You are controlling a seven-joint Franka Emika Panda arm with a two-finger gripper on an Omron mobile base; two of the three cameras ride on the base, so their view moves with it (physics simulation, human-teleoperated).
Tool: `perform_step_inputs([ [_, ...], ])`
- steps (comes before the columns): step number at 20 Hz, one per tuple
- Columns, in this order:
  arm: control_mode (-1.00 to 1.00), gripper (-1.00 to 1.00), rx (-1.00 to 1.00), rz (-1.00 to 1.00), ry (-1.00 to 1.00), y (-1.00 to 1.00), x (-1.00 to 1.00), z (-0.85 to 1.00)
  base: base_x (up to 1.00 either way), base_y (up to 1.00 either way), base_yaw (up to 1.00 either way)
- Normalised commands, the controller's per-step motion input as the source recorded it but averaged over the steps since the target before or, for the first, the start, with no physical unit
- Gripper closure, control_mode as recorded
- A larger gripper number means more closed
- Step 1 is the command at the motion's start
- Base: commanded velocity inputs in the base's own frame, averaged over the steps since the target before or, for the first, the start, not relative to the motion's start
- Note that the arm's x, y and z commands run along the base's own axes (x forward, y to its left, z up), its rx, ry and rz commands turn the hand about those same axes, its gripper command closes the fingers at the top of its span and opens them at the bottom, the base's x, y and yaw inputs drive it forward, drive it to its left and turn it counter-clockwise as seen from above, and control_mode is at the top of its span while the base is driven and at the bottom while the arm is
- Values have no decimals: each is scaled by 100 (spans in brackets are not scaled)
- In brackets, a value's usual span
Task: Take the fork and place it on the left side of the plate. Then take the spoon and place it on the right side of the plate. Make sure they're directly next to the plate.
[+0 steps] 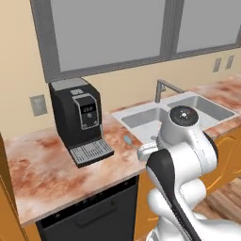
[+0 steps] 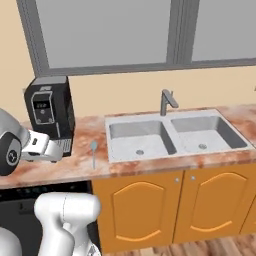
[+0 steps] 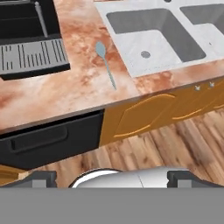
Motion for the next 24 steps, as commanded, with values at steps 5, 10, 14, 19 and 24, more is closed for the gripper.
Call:
perform_step_inputs([
  [5, 100, -100, 0, 0, 0, 0, 0, 0, 44, -34, 34],
  [10, 100, -100, 0, 0, 0, 0, 0, 0, 79, -30, 39],
  [14, 100, -100, 0, 0, 0, 0, 0, 0, 53, -47, 35],
  [19, -100, -100, 3, 11, 0, -18, 3, -18, 14, -29, 18],
  [24, -100, -100, 1, 20, 0, -25, 14, -56, 0, 0, 0],
])
